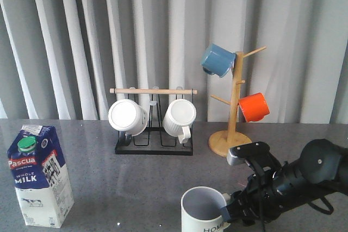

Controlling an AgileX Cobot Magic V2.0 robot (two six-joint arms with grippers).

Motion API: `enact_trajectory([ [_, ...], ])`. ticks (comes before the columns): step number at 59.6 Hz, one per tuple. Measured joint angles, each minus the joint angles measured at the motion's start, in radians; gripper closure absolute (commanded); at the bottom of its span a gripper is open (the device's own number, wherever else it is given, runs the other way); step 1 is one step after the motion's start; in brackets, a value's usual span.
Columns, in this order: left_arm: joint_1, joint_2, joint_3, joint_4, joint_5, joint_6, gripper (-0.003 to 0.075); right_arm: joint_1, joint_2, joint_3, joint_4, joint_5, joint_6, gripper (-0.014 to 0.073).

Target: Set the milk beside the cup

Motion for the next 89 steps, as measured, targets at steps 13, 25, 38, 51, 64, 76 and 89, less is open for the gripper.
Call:
enact_trajectory([
  [13,0.000,0.000,0.000,0.000,0.000,0.000,0.0197,0.000,-0.160,0.000,-0.043,0.062,0.036,0.0230],
  [25,0.000,0.000,0.000,0.000,0.000,0.000,0.0197,0.000,-0.354,0.000,-0.093,0.194,0.111,0.0314],
  [38,0.000,0.000,0.000,0.000,0.001,0.000,0.0197,0.000,-0.635,0.063,-0.064,0.301,0.071,0.0609],
  [51,0.000,0.000,0.000,0.000,0.009,0.000,0.0197,0.000,-1.003,0.392,-0.048,0.208,0.002,0.0601],
  [64,0.000,0.000,0.000,0.000,0.011,0.000,0.0197,0.000,-1.209,0.658,-0.081,0.123,0.004,0.0601],
  [76,0.000,0.000,0.000,-0.033,0.013,0.000,0.0197,0.000,-1.250,0.752,-0.081,0.112,0.006,0.0599],
  [89,0.000,0.047,-0.066,-0.070,0.124,0.000,0.0195,0.000,-1.250,0.777,-0.081,0.110,0.007,0.0598],
])
